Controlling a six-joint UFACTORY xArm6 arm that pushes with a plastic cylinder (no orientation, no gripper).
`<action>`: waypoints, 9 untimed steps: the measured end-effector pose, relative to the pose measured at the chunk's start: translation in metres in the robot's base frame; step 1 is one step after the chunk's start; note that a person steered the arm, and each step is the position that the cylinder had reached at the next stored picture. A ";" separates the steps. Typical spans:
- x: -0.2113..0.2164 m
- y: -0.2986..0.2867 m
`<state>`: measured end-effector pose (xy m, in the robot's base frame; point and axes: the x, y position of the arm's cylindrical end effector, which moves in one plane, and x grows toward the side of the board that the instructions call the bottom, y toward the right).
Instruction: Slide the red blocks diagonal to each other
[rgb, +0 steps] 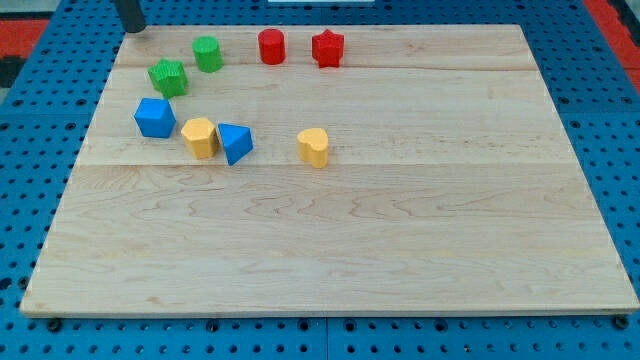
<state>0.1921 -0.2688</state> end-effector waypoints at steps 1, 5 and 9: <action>0.000 0.000; -0.001 0.010; -0.001 0.013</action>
<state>0.1910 -0.2561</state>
